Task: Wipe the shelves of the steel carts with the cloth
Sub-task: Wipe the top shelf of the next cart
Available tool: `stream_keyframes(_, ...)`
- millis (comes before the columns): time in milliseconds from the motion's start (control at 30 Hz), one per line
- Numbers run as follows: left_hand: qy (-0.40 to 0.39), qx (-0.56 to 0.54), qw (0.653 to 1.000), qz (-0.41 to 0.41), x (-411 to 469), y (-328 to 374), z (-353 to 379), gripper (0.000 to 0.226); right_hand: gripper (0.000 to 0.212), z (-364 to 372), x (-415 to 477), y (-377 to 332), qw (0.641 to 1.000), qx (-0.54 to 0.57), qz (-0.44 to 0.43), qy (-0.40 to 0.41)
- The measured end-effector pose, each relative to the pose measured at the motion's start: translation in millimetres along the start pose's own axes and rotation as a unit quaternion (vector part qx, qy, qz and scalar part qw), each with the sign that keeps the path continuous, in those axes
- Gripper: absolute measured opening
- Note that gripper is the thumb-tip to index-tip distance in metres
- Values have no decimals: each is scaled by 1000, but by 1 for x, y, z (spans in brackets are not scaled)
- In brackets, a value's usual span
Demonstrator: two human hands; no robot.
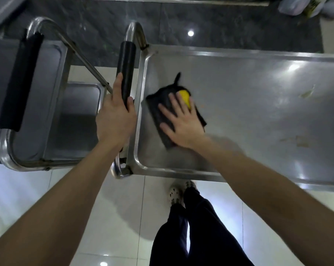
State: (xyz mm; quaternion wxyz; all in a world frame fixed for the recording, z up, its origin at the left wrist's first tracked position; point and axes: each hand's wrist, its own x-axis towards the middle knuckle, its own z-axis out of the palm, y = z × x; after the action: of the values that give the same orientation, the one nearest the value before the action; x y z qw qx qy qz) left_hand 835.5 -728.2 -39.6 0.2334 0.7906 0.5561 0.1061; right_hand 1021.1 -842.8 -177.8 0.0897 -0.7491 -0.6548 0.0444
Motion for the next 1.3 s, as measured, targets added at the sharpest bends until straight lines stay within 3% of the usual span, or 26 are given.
stream_keyframes(133, -7, 12, 1000, 1, 0, 0, -1, 65, 67, 5, -60, -23, 962, 31, -260, -78)
stream_keyframes(233, -10, 2, 1000, 5, 1, -3, 1, 66, 66, -3, -52, 25, 941, 32, -325, -91)
stream_keyframes(333, -6, -12, 1000, 3, 5, -9, 5, 66, 68, -17, -25, 108, 968, 15, -243, -65)
stream_keyframes(433, 7, -27, 1000, 13, 6, -15, 9, 65, 67, -38, 2, 190, 999, -7, -15, -33)
stream_keyframes(533, 19, -20, 999, 17, 7, -19, 11, 65, 77, -50, 16, 238, 974, 11, 224, -16)
stream_keyframes(633, 19, -7, 1000, 10, 10, -21, 12, 64, 80, -44, 21, 226, 952, 9, 307, -8)
stream_keyframes(733, 20, 1, 1000, 12, 10, -20, 11, 64, 81, -31, -3, 167, 956, -7, 292, -4)
stream_keyframes(900, 14, 0, 1000, -2, 10, -16, 10, 72, 92, 0, -86, 49, 999, 0, 40, -8)
stream_keyframes(967, 5, 3, 1000, 4, 9, -15, 9, 81, 92, 8, -113, 23, 1000, -1, -4, -12)
stream_keyframes(1133, 20, 67, 996, 50, 11, -19, 13, 92, 84, -1, -156, 37, 1000, 10, -7, -20)
stream_keyframes(1233, 62, 121, 985, 104, 9, -15, 11, 86, 83, -15, -192, 79, 1000, -1, -8, -24)
stream_keyframes(1300, 96, 197, 960, 171, 3, -9, 7, 76, 84, -27, -220, 111, 999, -15, 22, -31)
